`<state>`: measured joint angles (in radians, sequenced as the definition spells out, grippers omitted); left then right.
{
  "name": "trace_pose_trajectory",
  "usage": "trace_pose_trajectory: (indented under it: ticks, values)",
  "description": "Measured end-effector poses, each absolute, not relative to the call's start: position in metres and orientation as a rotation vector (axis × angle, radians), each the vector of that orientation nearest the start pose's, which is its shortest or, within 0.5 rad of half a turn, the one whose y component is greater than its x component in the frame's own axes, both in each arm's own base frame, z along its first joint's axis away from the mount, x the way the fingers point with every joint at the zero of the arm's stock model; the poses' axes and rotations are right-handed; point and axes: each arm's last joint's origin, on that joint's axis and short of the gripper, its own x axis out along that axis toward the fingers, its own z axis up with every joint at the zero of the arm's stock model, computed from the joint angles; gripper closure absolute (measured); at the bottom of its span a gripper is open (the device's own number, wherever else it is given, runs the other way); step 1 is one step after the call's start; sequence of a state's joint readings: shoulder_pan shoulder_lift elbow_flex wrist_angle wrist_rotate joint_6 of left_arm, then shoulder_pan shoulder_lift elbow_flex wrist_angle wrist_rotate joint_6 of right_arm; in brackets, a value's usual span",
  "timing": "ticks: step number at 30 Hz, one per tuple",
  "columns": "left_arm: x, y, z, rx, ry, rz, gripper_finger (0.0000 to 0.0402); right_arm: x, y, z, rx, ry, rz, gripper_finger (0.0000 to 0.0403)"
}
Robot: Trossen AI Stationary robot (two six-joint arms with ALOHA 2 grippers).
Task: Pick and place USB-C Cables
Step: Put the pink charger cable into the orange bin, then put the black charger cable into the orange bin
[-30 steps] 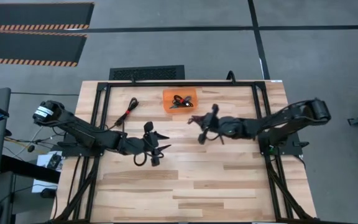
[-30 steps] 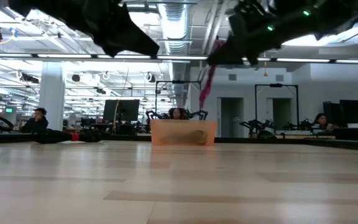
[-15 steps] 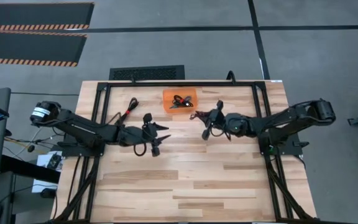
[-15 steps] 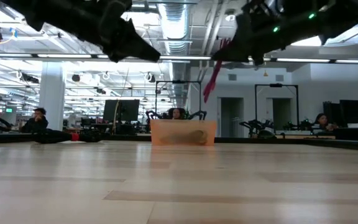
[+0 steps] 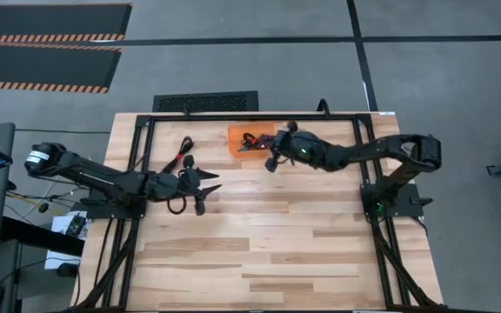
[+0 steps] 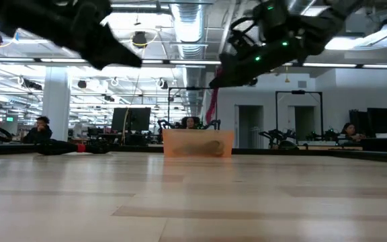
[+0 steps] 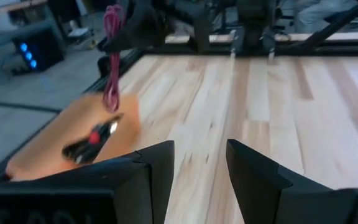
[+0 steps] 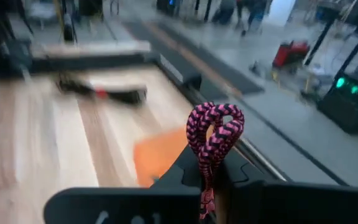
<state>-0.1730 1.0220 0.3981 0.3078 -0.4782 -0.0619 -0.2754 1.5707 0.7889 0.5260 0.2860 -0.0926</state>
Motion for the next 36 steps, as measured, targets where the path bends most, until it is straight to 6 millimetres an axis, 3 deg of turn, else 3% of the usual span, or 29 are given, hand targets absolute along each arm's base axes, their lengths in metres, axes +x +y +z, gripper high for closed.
trace_pose_trajectory:
  ticks: [5,11,21,28,36]
  values:
    - [0.190,-0.018,0.192,0.009,0.291,0.372,0.0265,0.339,-0.121,0.222,-0.174,0.540,-0.547,0.0386]
    - [0.186,-0.017,0.198,-0.003,0.244,0.410,0.0265,0.371,-0.143,0.223,-0.268,0.767,-0.506,0.0386]
    - [0.185,-0.017,0.199,0.011,0.243,0.400,0.0265,0.412,-0.169,0.200,-0.301,1.029,-0.462,0.0379]
    - [0.185,-0.017,0.198,0.013,0.249,0.400,0.0265,0.423,-0.171,0.200,-0.293,0.979,-0.478,0.0309]
    - [0.185,-0.017,0.198,0.007,0.247,0.400,0.0265,0.420,-0.170,0.210,-0.255,0.958,-0.500,0.0208]
